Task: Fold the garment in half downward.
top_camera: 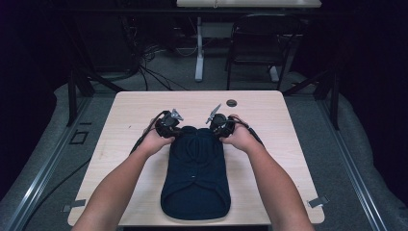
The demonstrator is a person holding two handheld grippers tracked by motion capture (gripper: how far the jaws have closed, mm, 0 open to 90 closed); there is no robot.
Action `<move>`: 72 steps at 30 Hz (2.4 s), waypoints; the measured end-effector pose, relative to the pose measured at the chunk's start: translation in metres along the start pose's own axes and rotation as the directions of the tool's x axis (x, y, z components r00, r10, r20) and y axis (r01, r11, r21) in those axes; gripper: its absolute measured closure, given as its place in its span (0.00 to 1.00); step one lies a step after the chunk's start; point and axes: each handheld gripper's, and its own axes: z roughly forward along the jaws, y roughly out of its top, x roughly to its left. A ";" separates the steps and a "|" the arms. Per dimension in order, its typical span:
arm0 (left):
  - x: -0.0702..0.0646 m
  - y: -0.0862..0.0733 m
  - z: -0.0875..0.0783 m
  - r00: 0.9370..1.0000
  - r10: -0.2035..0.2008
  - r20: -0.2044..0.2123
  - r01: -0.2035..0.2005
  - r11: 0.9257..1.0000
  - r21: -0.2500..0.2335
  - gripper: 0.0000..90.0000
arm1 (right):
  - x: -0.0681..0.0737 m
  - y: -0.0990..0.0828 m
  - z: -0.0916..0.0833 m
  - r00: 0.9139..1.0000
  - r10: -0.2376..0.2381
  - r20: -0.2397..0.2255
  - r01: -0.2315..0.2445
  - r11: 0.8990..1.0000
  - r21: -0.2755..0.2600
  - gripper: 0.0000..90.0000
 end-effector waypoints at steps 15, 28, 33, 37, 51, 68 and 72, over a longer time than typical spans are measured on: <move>-0.002 0.016 -0.030 0.999 0.037 -0.036 -0.038 0.998 -0.042 0.87 | 0.000 0.002 -0.029 0.999 0.005 0.034 -0.003 0.997 -0.074 0.87; 0.003 0.031 -0.066 0.993 0.091 -0.069 -0.097 0.991 -0.097 0.87 | -0.002 0.019 -0.063 0.994 -0.062 0.092 0.071 0.993 -0.095 0.87; 0.003 0.034 -0.080 0.990 0.112 -0.087 -0.122 0.986 -0.115 0.87 | -0.001 0.024 -0.077 0.987 -0.099 0.124 0.113 0.988 -0.109 0.87; 0.003 0.037 -0.089 0.987 0.122 -0.105 -0.136 0.982 -0.132 0.87 | -0.001 0.027 -0.087 0.982 -0.114 0.150 0.134 0.983 -0.126 0.87; 0.001 0.043 -0.107 0.970 0.158 -0.184 -0.188 0.970 -0.156 0.87 | 0.002 0.033 -0.104 0.965 -0.139 0.224 0.180 0.969 -0.171 0.87; -0.035 0.006 -0.091 0.928 0.241 -0.284 -0.293 0.944 -0.154 0.87 | 0.038 0.006 -0.088 0.913 -0.221 0.344 0.298 0.935 -0.190 0.87; -0.048 -0.009 -0.088 0.932 0.262 -0.249 -0.305 0.940 -0.153 0.87 | 0.051 -0.009 -0.081 0.917 -0.245 0.316 0.312 0.933 -0.181 0.87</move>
